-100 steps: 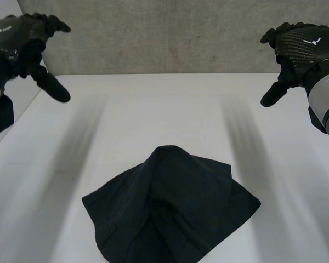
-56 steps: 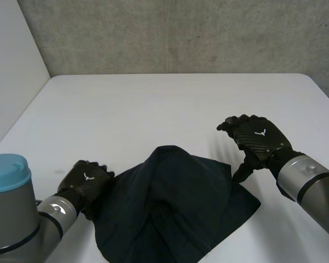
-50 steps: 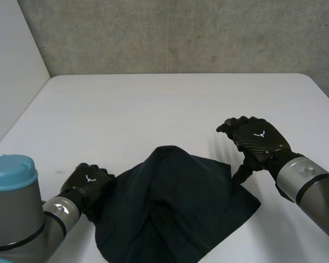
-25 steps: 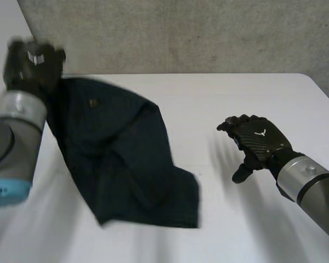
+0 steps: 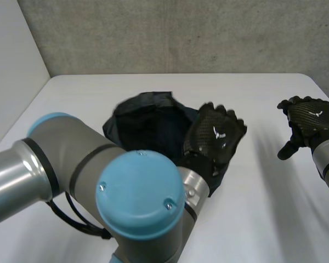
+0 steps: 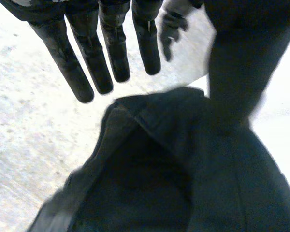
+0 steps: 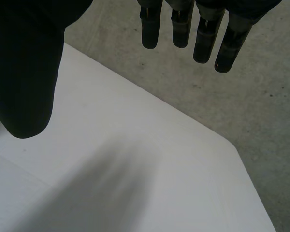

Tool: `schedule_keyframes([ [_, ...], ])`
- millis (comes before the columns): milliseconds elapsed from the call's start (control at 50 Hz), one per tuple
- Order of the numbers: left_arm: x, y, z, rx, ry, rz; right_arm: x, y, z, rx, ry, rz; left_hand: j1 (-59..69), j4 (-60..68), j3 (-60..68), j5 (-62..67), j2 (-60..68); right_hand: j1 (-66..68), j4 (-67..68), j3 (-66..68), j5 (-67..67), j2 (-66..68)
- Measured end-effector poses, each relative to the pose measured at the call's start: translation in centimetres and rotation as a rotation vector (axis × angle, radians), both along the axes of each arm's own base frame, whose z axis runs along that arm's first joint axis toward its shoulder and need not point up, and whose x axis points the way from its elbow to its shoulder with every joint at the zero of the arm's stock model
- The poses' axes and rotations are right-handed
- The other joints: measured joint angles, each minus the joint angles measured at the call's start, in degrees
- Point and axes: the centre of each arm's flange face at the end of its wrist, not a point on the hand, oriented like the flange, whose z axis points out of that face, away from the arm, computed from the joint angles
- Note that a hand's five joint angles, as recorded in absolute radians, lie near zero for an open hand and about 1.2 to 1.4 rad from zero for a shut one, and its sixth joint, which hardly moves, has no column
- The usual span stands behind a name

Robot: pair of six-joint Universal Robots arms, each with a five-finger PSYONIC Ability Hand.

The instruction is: Fold the shorts.

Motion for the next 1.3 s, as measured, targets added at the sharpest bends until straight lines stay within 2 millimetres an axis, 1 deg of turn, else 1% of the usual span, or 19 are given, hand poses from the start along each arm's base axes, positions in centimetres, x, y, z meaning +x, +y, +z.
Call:
schedule_keyframes([
  [40,0.5,-0.2,0.7,-0.005,0.008,0.012,0.2,0.1,0.0,0.002,-0.002,0.015,-9.3,-10.0,-9.7,-10.3,-9.1,0.0,0.0,0.0,0.0,0.0],
  [120,2.0,-1.5,2.9,-0.026,0.041,0.06,0.6,0.3,0.0,0.009,-0.006,0.055,-13.1,-14.7,-14.8,-14.9,-14.1,0.0,0.0,0.0,0.0,0.0],
  [240,7.3,-5.6,7.4,-0.082,0.105,0.225,2.3,2.1,0.5,0.048,-0.025,0.218,-13.1,-14.8,-14.8,-15.1,-14.7,0.0,0.0,0.0,0.0,0.0],
  [320,10.6,-7.9,7.9,-0.09,0.101,0.324,3.6,4.0,1.4,0.07,-0.04,0.338,-13.1,-14.8,-14.8,-15.1,-14.7,0.0,0.0,0.0,0.0,0.0],
  [340,10.6,-7.9,7.9,-0.09,0.101,0.324,3.6,4.0,1.4,0.07,-0.04,0.338,-13.1,-14.8,-14.8,-15.1,-14.7,0.0,0.0,0.0,0.0,0.0],
  [420,13.8,-10.6,6.8,-0.051,0.078,0.403,5.0,5.7,1.9,0.054,-0.04,0.436,-13.1,-14.8,-14.8,-15.1,-14.7,0.0,0.0,0.0,0.0,0.0],
  [480,15.0,-11.8,6.0,-0.015,0.074,0.419,6.0,6.2,1.9,0.017,-0.033,0.481,-13.1,-14.8,-14.8,-15.1,-14.7,0.0,0.0,0.0,0.0,0.0],
  [580,16.2,-13.3,4.8,0.041,0.072,0.417,7.7,6.6,1.6,-0.041,-0.015,0.537,-12.5,-14.3,-14.5,-14.4,-14.0,0.0,0.0,0.0,0.0,0.0],
  [640,16.5,-14.7,2.6,0.112,0.043,0.387,9.1,6.2,0.1,-0.052,0.025,0.557,-8.0,-10.3,-11.0,-10.0,-9.6,0.7,0.8,2.1,0.9,1.9],
  [680,16.3,-15.4,1.2,0.158,0.019,0.367,9.8,5.7,-0.8,-0.053,0.057,0.559,2.9,-0.4,-1.1,-0.2,0.1,11.3,12.8,14.3,11.7,14.5],
  [700,16.2,-15.6,0.6,0.181,0.007,0.358,9.9,5.6,-1.0,-0.053,0.066,0.557,10.6,6.6,5.9,6.7,7.1,11.3,12.8,14.3,11.7,14.5],
  [740,16.1,-15.8,-0.2,0.21,-0.009,0.347,10.2,5.0,-1.7,-0.052,0.093,0.551,13.4,9.2,8.5,9.2,9.6,23.6,26.6,27.9,24.8,27.8],
  [780,15.8,-16.0,-1.0,0.248,-0.032,0.334,10.4,4.3,-2.4,-0.053,0.123,0.537,27.8,23.6,23.0,23.4,24.2,35.4,40.5,40.9,38.1,42.6],
  [800,15.6,-16.0,-1.3,0.266,-0.042,0.328,10.5,3.8,-2.5,-0.057,0.134,0.528,31.0,27.5,26.8,27.1,28.4,43.0,50.2,49.9,47.5,51.3],
  [860,15.0,-15.7,-1.5,0.297,-0.06,0.306,10.4,2.7,-2.5,-0.074,0.15,0.497,38.8,39.5,38.7,37.5,40.1,45.3,54.0,53.5,51.3,55.3],
  [980,13.0,-14.2,0.3,0.299,-0.041,0.246,8.7,-1.5,-0.3,-0.162,0.147,0.369,38.8,40.0,39.3,37.6,40.6,45.3,54.3,53.7,51.3,55.4],
  [1120,9.0,-8.6,4.1,0.325,0.101,0.087,5.9,-6.7,1.0,-0.227,0.168,0.239,38.8,40.0,39.3,37.6,40.7,45.3,54.5,53.7,51.3,55.4],
  [1260,5.4,-3.4,4.7,0.392,0.227,-0.035,1.9,-9.5,-1.1,-0.11,0.3,0.108,38.8,40.0,39.5,37.6,40.8,45.3,54.5,53.7,51.3,55.4],
  [1300,4.7,-2.5,4.3,0.397,0.236,-0.045,1.3,-9.6,-1.5,-0.08,0.323,0.093,37.2,37.6,37.1,36.1,38.3,29.9,38.2,38.1,36.4,37.6],
])
